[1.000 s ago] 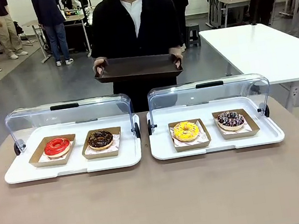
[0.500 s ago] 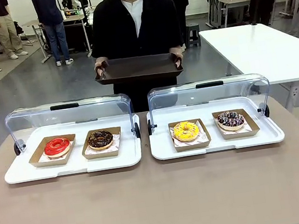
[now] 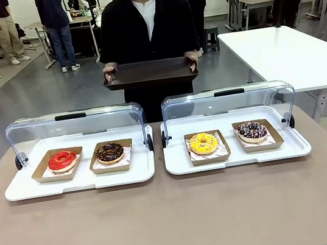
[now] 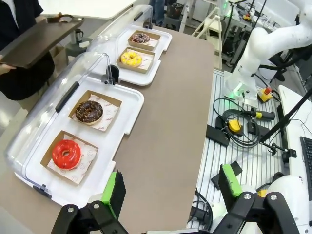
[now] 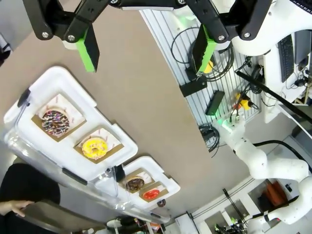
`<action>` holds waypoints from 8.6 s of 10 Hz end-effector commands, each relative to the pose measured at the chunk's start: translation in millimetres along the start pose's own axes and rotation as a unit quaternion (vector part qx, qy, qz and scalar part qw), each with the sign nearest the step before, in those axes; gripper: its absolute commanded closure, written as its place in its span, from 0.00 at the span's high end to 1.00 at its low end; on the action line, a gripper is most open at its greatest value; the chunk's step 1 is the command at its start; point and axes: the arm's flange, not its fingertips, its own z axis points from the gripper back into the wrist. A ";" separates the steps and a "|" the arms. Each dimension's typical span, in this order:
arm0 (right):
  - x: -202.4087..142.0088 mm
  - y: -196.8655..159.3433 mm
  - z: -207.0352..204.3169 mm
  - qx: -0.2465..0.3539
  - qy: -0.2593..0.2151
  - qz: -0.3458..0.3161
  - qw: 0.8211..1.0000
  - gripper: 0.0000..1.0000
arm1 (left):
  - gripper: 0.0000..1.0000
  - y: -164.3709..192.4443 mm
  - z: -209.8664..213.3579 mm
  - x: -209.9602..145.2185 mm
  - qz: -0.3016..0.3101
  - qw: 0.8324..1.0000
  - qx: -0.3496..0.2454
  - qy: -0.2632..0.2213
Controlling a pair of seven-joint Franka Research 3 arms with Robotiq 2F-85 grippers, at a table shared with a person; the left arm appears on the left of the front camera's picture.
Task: Provide the desired donut to the person.
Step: Pick up and lift the Paper togo box containing the Donut pointed at by the person.
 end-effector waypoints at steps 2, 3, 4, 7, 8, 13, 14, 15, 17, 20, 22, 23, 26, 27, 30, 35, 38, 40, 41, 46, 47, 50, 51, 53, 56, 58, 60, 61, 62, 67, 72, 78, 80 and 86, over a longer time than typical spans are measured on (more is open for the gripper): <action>7.3 -0.3 -4.9 0.013 -0.003 0.014 1.000 1.00 | 1.00 4.7 -2.7 -4.9 0.001 1.000 -0.005 0.030; 1.1 -0.2 -0.7 0.000 -0.002 0.001 1.000 1.00 | 1.00 2.4 0.5 -3.2 0.004 1.000 -0.003 0.004; 1.1 -0.2 -0.7 0.000 -0.002 0.001 1.000 1.00 | 1.00 2.4 0.5 -3.2 0.004 1.000 -0.003 0.004; 1.1 -0.2 -0.7 0.000 -0.002 0.001 1.000 1.00 | 1.00 2.4 0.5 -3.2 0.004 1.000 -0.003 0.004; 1.1 -0.2 -0.7 0.000 -0.002 0.001 1.000 1.00 | 1.00 2.4 0.5 -3.2 0.004 1.000 -0.003 0.004; 1.1 -0.2 -0.7 0.000 -0.002 0.001 1.000 1.00 | 1.00 2.4 0.5 -3.2 0.004 1.000 -0.003 0.004; 1.1 -0.2 -0.7 0.000 -0.002 0.001 1.000 1.00 | 1.00 2.4 0.5 -3.2 0.004 1.000 -0.003 0.004; 1.1 -0.2 -0.7 0.000 -0.002 0.001 1.000 1.00 | 1.00 2.4 0.5 -3.2 0.004 1.000 -0.003 0.004; 1.1 -0.2 -0.7 0.000 -0.002 0.001 1.000 1.00 | 1.00 2.4 0.5 -3.2 0.004 1.000 -0.003 0.004; 1.1 -0.2 -0.7 0.000 -0.002 0.001 1.000 1.00 | 1.00 2.4 0.5 -3.2 0.004 1.000 -0.003 0.004; 1.1 -0.2 -0.7 0.000 -0.002 0.001 1.000 1.00 | 1.00 2.4 0.5 -3.2 0.004 1.000 -0.003 0.004; 1.1 -0.2 -0.7 0.000 -0.002 0.001 1.000 1.00 | 1.00 2.4 0.5 -3.2 0.004 1.000 -0.003 0.004; 1.1 -0.2 -0.7 0.000 -0.002 0.001 1.000 1.00 | 1.00 2.4 0.5 -3.2 0.004 1.000 -0.003 0.004; 1.1 -0.2 -0.7 0.000 -0.002 0.001 1.000 1.00 | 1.00 2.4 0.5 -3.2 0.004 1.000 -0.003 0.004; 1.1 -0.2 -0.7 0.000 -0.002 0.001 1.000 1.00 | 1.00 2.4 0.5 -3.2 0.004 1.000 -0.003 0.004; 1.1 -0.2 -0.7 0.000 -0.002 0.001 1.000 1.00 | 1.00 2.4 0.5 -3.2 0.004 1.000 -0.003 0.004; 1.1 -0.2 -0.7 0.000 -0.002 0.001 1.000 1.00 | 1.00 2.4 0.5 -3.2 0.004 1.000 -0.003 0.004; 1.1 -0.2 -0.7 0.000 -0.002 0.001 1.000 1.00 | 1.00 2.4 0.5 -3.2 0.004 1.000 -0.003 0.004; 1.1 -0.2 -0.7 0.000 -0.002 0.001 1.000 1.00 | 1.00 2.4 0.5 -3.2 0.004 1.000 -0.003 0.004; 53.0 -0.2 -20.8 0.006 0.060 0.017 0.998 1.00 | 1.00 2.4 0.5 -3.2 0.004 1.000 -0.003 0.004; 75.5 -2.1 -31.2 0.005 0.082 0.017 0.996 1.00 | 1.00 2.4 0.5 -3.2 0.004 1.000 -0.003 0.004; 139.3 1.8 -94.7 0.006 0.189 0.033 0.981 1.00 | 1.00 2.4 0.5 -3.2 0.004 1.000 -0.003 0.004; 152.8 5.3 -125.4 -0.001 0.224 0.036 0.974 1.00 | 1.00 2.4 0.5 -3.2 0.004 1.000 -0.003 0.004; 167.3 17.6 -200.6 -0.020 0.311 0.053 0.949 1.00 | 1.00 2.4 0.5 -3.2 0.004 1.000 -0.003 0.004; 174.4 30.6 -273.2 -0.018 0.373 0.100 0.922 1.00 | 1.00 2.4 0.5 -3.2 0.004 1.000 -0.003 0.004; 172.8 27.2 -307.6 -0.003 0.389 0.127 0.913 1.00 | 1.00 2.4 0.5 -3.2 0.004 1.000 -0.003 0.004; 163.9 21.3 -326.2 0.027 0.399 0.145 0.905 1.00 | 1.00 2.4 0.5 -3.2 0.004 1.000 -0.003 0.004; 162.0 22.0 -325.6 0.036 0.387 0.148 0.909 1.00 | 1.00 2.4 0.5 -3.2 0.004 1.000 -0.003 0.004; 167.5 28.9 -326.4 0.020 0.395 0.132 0.909 1.00 | 1.00 2.4 0.5 -3.2 0.004 1.000 -0.003 0.004; 167.5 28.9 -326.4 0.020 0.395 0.132 0.909 1.00 | 1.00 2.4 0.5 -3.2 0.004 1.000 -0.003 0.004; 171.0 19.1 -373.3 -0.058 0.459 0.176 0.869 1.00 | 1.00 2.4 0.5 -3.2 0.004 1.000 -0.003 0.004; 140.9 -33.3 -450.1 0.021 0.430 0.270 0.861 1.00 | 1.00 2.4 0.5 -3.2 0.004 1.000 -0.003 0.004; 127.0 -50.0 -470.1 0.016 0.431 0.285 0.856 1.00 | 1.00 2.4 0.5 -3.2 0.004 1.000 -0.003 0.004; 111.6 -57.8 -483.5 0.021 0.445 0.270 0.854 1.00 | 1.00 2.4 0.5 -3.2 0.004 1.000 -0.003 0.004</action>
